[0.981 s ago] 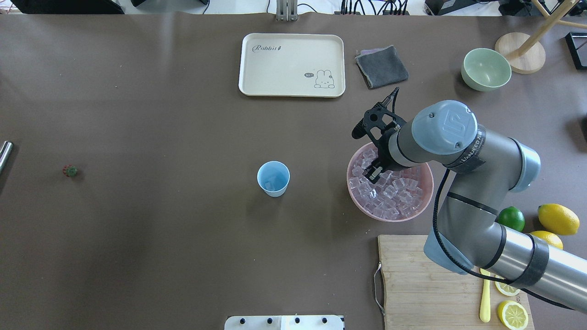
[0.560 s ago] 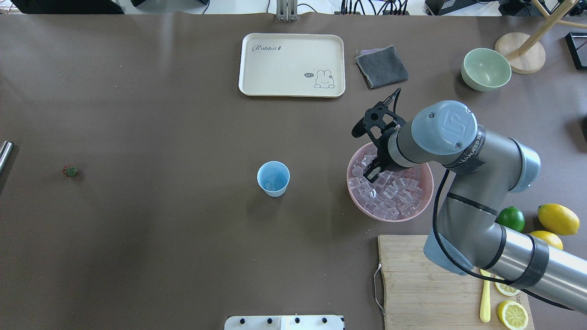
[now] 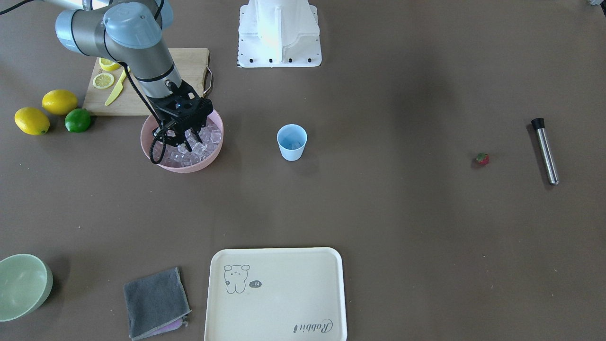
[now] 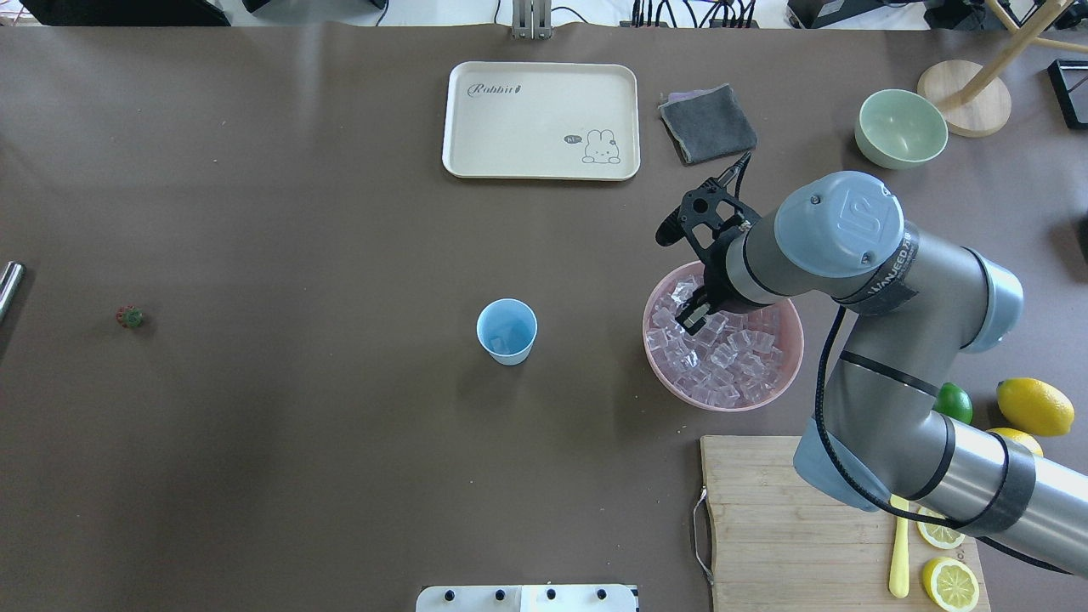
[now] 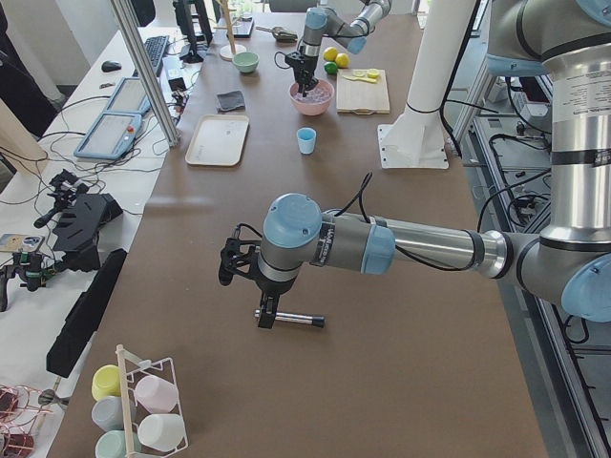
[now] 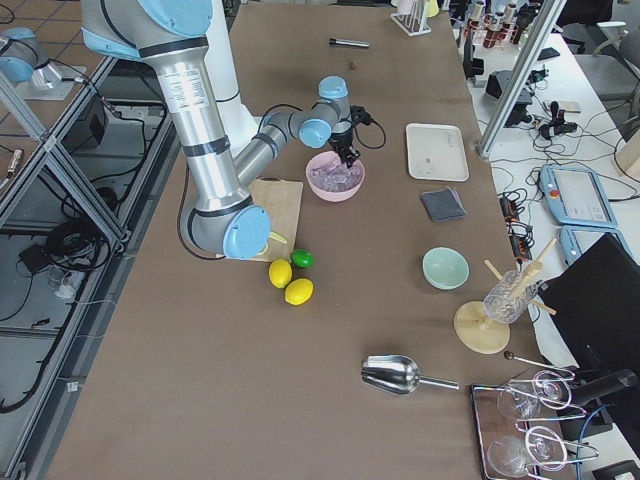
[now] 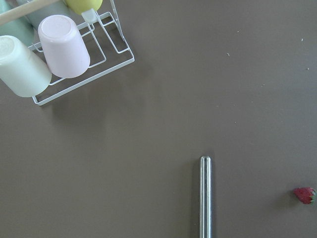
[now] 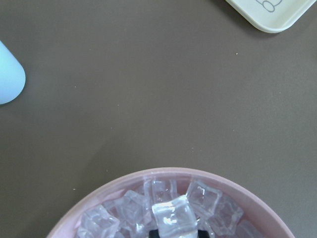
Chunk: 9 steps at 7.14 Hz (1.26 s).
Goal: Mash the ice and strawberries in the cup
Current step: 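Lower the right gripper into the bowl and grasp another ice cube, then carry the ice cube with the right gripper to the light-blue cup and release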
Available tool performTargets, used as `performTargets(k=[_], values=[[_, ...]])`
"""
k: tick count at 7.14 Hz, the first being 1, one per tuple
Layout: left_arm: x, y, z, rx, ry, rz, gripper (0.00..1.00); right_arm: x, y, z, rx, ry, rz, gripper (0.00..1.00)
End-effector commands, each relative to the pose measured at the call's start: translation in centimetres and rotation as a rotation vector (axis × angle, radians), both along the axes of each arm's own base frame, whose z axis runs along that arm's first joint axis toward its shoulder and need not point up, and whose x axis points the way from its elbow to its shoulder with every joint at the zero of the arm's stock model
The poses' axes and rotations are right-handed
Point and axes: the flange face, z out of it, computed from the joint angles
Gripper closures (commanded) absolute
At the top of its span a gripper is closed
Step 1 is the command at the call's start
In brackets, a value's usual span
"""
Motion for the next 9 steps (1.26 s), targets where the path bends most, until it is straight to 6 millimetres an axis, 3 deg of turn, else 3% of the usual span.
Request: performTargets(k=[1, 3, 6, 7, 9], values=[[0.0, -0.1, 0.0, 0.001, 0.0, 0.001, 0.01, 0.1, 0.2, -3.4, -0.073, -0.016, 0.053, 0.95], [0.0, -0.1, 0.0, 0.001, 0.0, 0.001, 0.01, -3.2, 1.4, -9.7, -0.17, -0.048, 0.103, 0.95], [0.2, -0.1, 0.7, -0.014, 0.002, 0.004, 0.01, -11.1, 3.1, -17.5, -0.23, -0.048, 0.182, 0.96], [0.2, -0.1, 0.7, -0.015, 0.004, 0.005, 0.01, -12.8, 3.0, -18.3, -0.253, -0.044, 0.206, 0.96], [0.2, -0.4, 1.1, -0.021, 0.005, 0.006, 0.01, -15.6, 4.3, -17.8, -0.24, -0.015, 0.219, 0.96]])
